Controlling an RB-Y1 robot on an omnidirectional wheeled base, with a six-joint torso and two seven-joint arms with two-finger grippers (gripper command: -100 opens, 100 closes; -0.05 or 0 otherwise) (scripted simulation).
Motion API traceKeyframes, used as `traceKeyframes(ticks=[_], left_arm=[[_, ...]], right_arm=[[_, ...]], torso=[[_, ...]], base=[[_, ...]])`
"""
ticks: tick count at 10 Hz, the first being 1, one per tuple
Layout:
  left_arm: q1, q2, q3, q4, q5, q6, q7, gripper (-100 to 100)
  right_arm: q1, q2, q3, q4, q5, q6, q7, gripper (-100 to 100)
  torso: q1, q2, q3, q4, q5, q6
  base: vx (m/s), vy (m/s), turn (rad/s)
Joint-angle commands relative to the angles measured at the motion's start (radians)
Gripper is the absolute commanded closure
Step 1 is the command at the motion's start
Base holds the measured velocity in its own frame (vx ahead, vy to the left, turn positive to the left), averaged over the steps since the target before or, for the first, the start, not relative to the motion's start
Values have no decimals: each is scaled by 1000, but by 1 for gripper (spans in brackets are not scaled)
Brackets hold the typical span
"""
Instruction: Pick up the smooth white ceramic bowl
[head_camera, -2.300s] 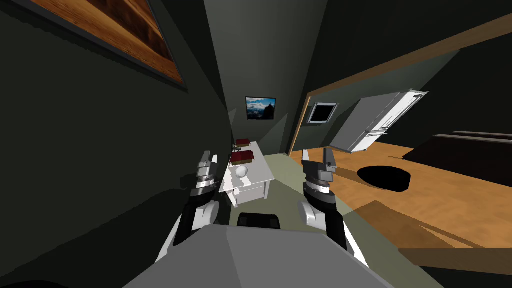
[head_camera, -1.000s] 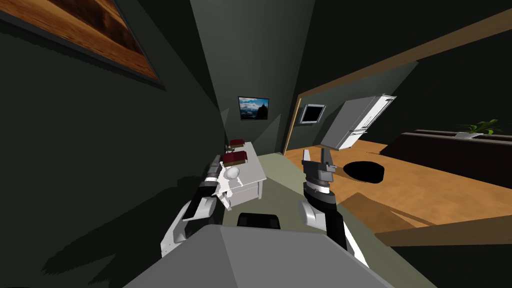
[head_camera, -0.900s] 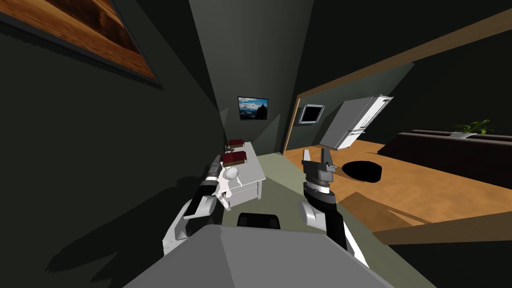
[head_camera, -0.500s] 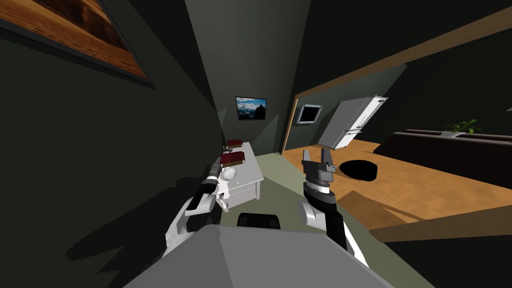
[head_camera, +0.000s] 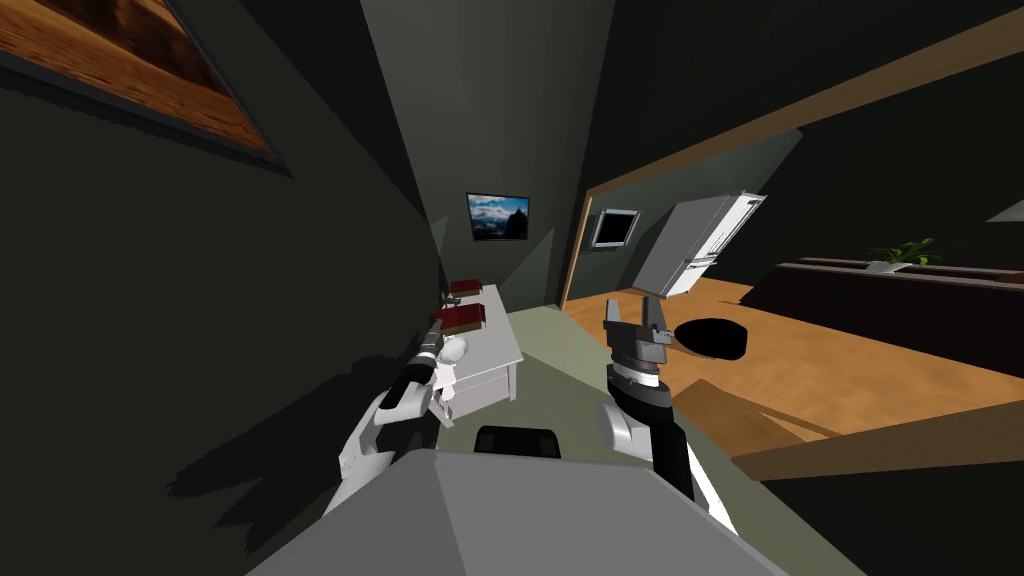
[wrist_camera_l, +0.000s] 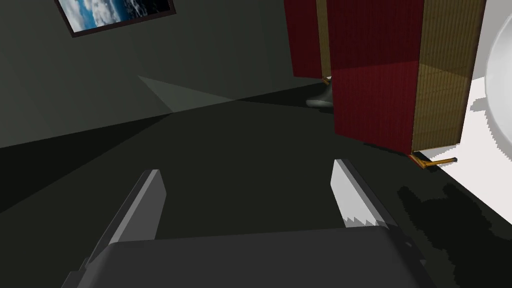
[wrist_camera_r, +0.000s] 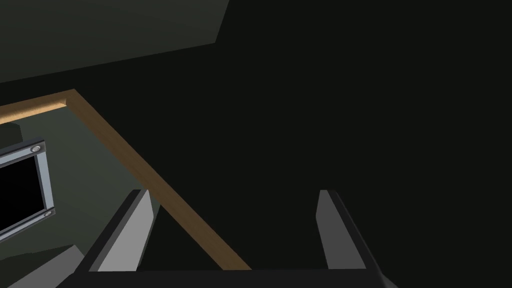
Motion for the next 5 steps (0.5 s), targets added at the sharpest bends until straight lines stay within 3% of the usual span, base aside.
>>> traceKeyframes(ticks=[1,5], left_arm=[[-14,3,12,36,6,48,11,-100],[-64,15,47,131,23,171,44,-100]], right_arm=[[0,0,0,0,0,0,0,0],[0,0,0,0,0,0,0,0]], torso=[[0,0,0,0,0,0],[-1,0,0,0,0,0]], base=[[17,-37,-24],[29,-54,-21]])
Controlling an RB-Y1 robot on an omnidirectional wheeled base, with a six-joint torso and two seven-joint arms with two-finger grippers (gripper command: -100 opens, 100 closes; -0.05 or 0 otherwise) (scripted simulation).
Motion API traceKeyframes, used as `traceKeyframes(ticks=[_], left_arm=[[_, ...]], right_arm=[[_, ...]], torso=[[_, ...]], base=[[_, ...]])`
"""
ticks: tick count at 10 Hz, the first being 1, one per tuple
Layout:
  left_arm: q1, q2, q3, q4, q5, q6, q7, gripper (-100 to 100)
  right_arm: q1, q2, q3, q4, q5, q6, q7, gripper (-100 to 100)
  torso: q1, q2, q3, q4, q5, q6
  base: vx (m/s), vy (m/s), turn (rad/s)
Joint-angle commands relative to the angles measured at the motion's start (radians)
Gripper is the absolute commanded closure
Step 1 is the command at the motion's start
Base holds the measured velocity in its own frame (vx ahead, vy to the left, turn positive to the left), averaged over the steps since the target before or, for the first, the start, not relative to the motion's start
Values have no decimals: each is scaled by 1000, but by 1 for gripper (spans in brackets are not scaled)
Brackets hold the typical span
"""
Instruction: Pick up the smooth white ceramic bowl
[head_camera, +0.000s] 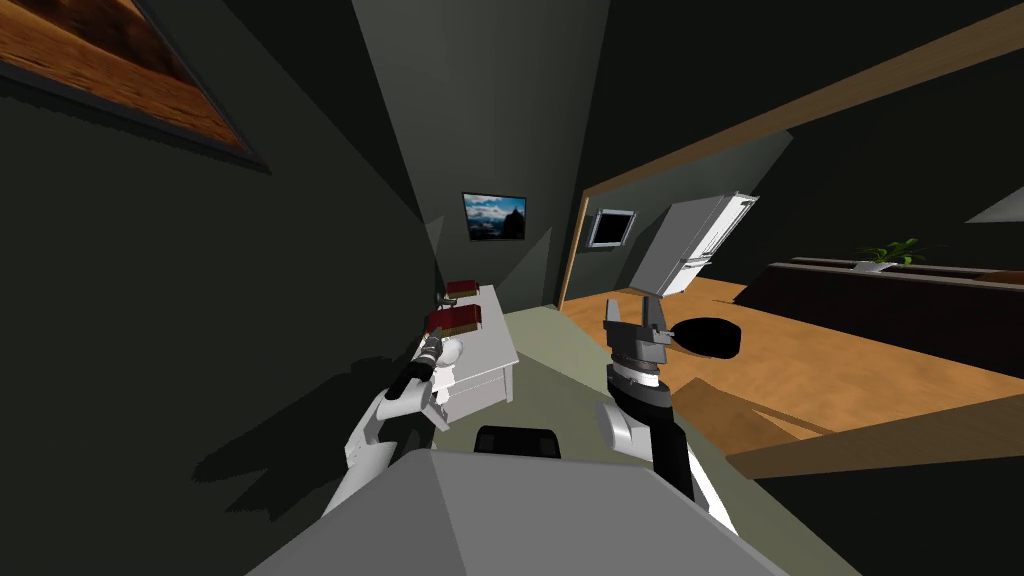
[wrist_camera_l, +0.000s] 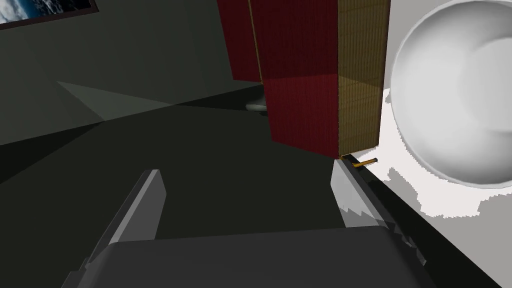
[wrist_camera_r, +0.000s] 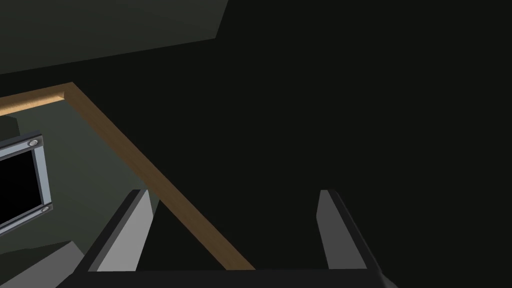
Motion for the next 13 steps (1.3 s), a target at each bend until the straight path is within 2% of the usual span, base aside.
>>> traceKeyframes(ticks=[1,2,3,4,5,7,8,9,10,12,13], left_arm=[[-12,4,6,29,4,24,7,-100],[-29,8,17,61,9,67,19,-100],[-29,8,17,61,9,67,19,-100],[-45,12,29,93,15,105,32,-100],[-45,12,29,93,15,111,32,-100],[-76,21,51,156,26,177,59,-100],[-76,21,51,156,26,195,59,-100],[-91,25,61,186,32,221,73,-100],[-91,25,61,186,32,238,73,-100],[-120,34,82,246,42,304,101,-100],[-120,34,82,246,42,320,101,-100]], right_arm=[[0,0,0,0,0,0,0,0],[0,0,0,0,0,0,0,0],[0,0,0,0,0,0,0,0],[0,0,0,0,0,0,0,0],[0,0,0,0,0,0,0,0],[0,0,0,0,0,0,0,0],[0,0,0,0,0,0,0,0],[0,0,0,0,0,0,0,0],[0,0,0,0,0,0,0,0],[0,0,0,0,0,0,0,0],[0,0,0,0,0,0,0,0]], torso=[[0,0,0,0,0,0],[1,0,0,0,0,0],[1,0,0,0,0,0],[2,1,0,0,0,0],[1,1,0,0,0,0],[1,0,0,0,0,0],[1,-1,-1,0,0,0],[1,0,0,0,0,0],[1,0,0,0,0,0],[2,0,0,0,0,0],[1,-1,0,0,0,0]], base=[[19,-27,-8],[20,-27,-14],[16,-21,-8],[21,-25,-9],[23,-22,-3],[37,-33,-9],[31,-28,0],[29,-22,-2],[19,-17,0],[35,-23,0],[37,-20,3]])
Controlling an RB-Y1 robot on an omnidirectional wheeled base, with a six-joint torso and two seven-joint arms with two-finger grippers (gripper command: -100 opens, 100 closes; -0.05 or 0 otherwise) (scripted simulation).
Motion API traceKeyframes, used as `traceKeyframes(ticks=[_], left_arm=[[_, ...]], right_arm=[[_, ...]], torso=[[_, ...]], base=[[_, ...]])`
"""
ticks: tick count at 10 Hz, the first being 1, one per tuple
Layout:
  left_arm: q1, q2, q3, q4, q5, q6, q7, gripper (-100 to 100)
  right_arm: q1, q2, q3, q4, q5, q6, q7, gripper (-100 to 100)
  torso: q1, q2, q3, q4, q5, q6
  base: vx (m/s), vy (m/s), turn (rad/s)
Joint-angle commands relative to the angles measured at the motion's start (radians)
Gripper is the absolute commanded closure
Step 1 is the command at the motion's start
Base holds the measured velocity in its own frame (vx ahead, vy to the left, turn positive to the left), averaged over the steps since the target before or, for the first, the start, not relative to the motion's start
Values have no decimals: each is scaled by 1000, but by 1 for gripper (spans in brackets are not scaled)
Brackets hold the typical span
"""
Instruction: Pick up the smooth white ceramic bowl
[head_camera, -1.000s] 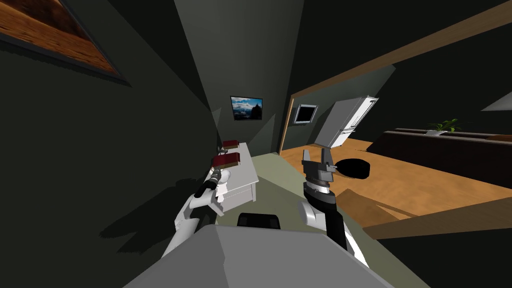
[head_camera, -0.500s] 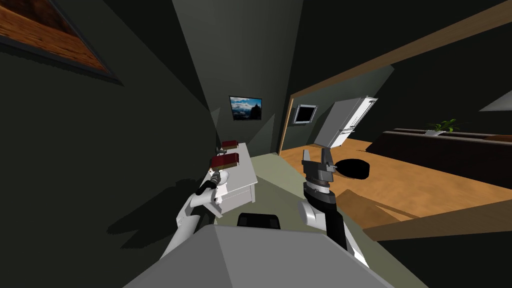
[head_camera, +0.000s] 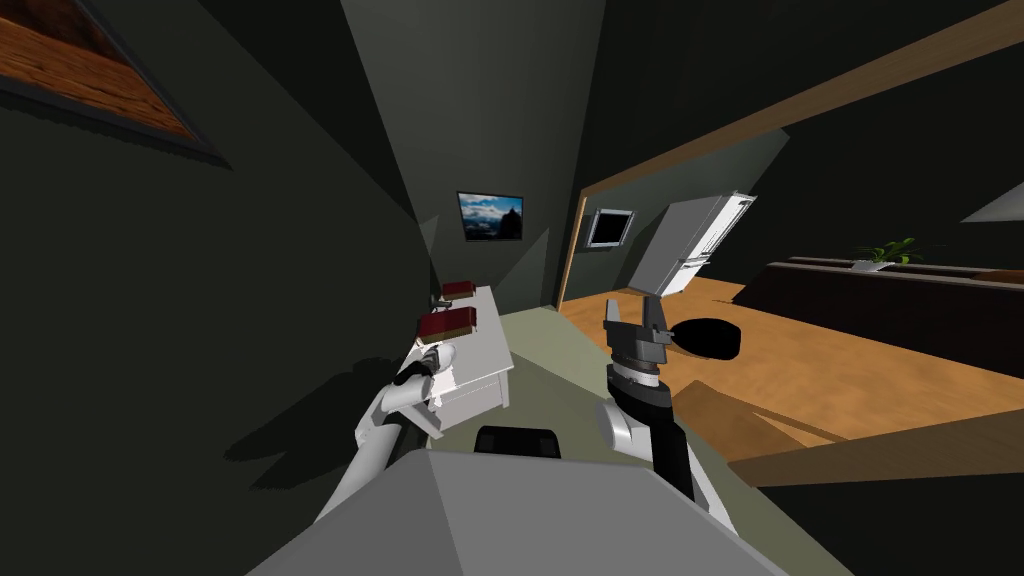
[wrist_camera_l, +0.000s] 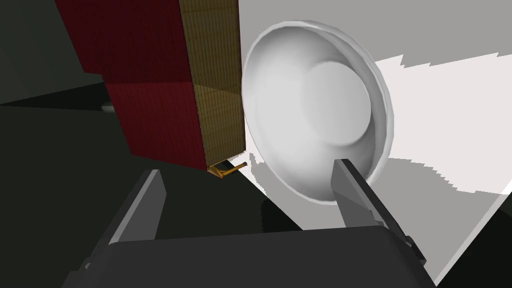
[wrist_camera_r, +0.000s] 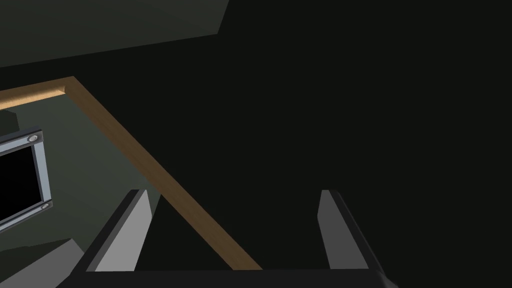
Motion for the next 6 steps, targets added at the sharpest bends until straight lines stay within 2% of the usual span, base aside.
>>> traceKeyframes(ticks=[1,2,4,5,6], left_arm=[[-15,6,12,30,7,50,17,-100],[-15,6,12,30,7,57,17,-100],[-39,14,29,84,17,123,45,-100],[-39,14,29,84,17,129,45,-100],[-50,17,37,110,21,163,58,-100]], right_arm=[[0,0,0,0,0,0,0,0],[0,0,0,0,0,0,0,0],[0,0,0,0,0,0,0,0],[0,0,0,0,0,0,0,0],[0,0,0,0,0,0,0,0]], torso=[[0,0,0,0,0,0],[1,0,0,0,0,0],[1,0,0,0,0,0],[1,-1,0,0,0,0],[1,0,0,0,0,0]], base=[[29,-10,5],[22,-7,1],[42,-9,6],[38,-4,1],[36,-9,5]])
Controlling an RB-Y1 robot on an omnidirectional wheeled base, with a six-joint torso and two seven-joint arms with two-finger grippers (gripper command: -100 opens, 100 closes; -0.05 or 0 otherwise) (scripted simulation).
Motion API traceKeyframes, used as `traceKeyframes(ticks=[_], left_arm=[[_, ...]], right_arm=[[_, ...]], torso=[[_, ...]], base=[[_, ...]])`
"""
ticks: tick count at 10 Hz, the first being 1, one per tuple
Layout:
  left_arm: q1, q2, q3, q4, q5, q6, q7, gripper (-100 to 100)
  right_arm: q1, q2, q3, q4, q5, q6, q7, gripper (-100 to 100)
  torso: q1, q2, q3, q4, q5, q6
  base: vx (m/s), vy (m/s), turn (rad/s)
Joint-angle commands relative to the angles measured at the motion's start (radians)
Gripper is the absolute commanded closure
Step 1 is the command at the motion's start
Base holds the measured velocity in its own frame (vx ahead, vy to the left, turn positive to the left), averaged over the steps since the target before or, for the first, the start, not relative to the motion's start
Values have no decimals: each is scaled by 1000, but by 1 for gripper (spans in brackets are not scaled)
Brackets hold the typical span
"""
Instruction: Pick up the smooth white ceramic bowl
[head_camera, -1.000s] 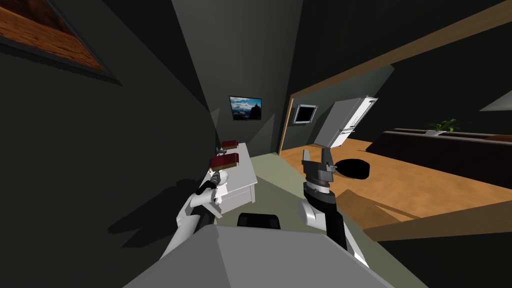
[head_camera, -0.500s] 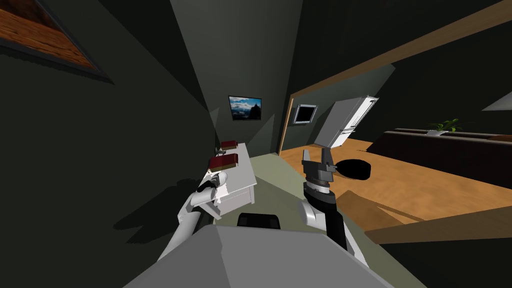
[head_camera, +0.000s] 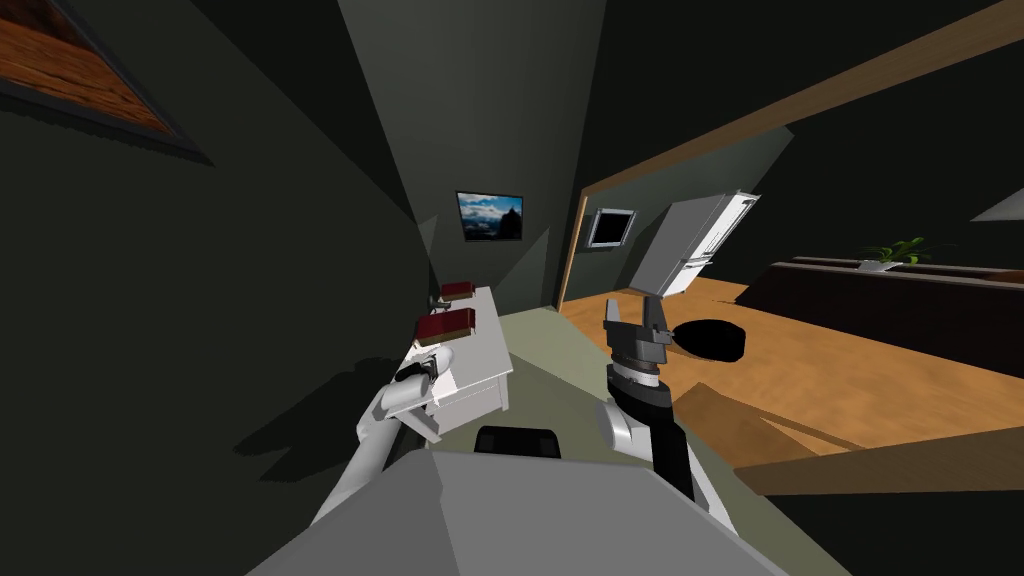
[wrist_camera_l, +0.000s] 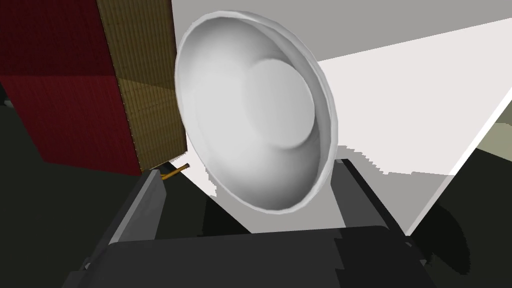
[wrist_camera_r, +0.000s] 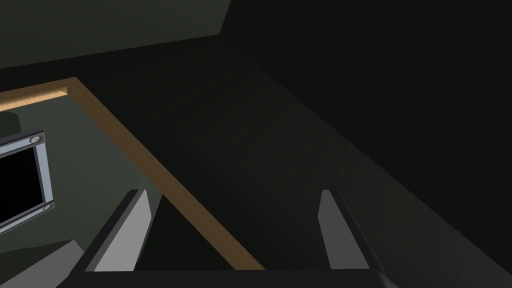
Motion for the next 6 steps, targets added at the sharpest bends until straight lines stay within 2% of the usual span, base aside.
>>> traceKeyframes(ticks=[1,6], left_arm=[[-14,2,11,32,4,50,21,-100],[-48,9,35,122,18,166,68,-100]], right_arm=[[0,0,0,0,0,0,0,0],[0,0,0,0,0,0,0,0]], torso=[[0,0,0,0,0,0],[1,-2,-1,0,0,0]], base=[[50,-6,9],[63,4,6]])
